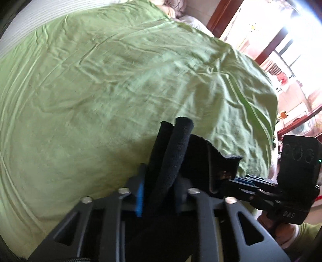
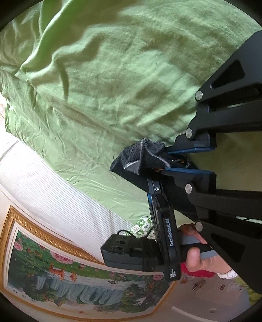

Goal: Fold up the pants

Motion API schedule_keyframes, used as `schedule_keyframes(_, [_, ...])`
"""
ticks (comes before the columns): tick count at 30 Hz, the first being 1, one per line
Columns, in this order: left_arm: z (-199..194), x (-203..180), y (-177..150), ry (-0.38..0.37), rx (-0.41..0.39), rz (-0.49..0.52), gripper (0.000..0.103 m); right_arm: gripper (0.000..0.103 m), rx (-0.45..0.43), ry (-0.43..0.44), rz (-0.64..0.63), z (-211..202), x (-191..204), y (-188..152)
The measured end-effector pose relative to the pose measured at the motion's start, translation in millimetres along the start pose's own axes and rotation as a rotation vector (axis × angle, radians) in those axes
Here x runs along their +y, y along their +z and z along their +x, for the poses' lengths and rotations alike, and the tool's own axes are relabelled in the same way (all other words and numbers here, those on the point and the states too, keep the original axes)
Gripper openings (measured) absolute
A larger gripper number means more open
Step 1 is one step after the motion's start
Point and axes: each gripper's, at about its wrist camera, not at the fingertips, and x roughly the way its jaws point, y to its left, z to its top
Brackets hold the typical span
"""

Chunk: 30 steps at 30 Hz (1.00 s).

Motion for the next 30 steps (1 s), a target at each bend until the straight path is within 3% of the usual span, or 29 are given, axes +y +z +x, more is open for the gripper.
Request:
schedule_keyframes(6, [-28.1, 3.1, -10.1, -0.065, -0.081, -0.026, 0.010, 0.014, -0.016, 0.047, -0.043, -6.9, 17.1, 0.3])
schedule_keyframes(13, [-87.8, 4.9, -32.0, -0.101, -0.232, -0.046, 0.010, 0.014, -0.019, 0.162, -0.188, -17.8, 75.1, -0.5])
schedule_keyframes(24, [-154.7, 43.0, -108.2, -0.150, -0.408, -0.172, 0.010, 0.014, 0.101, 0.323, -0.353, 9.6, 155.3, -33.4])
schedule_keyframes(30, [-159.8, 78.1, -161.2, -0.183, -0.468, -0.291, 0.010, 0.014, 0.193, 0.367, -0.427, 37.4, 176.2, -60.4])
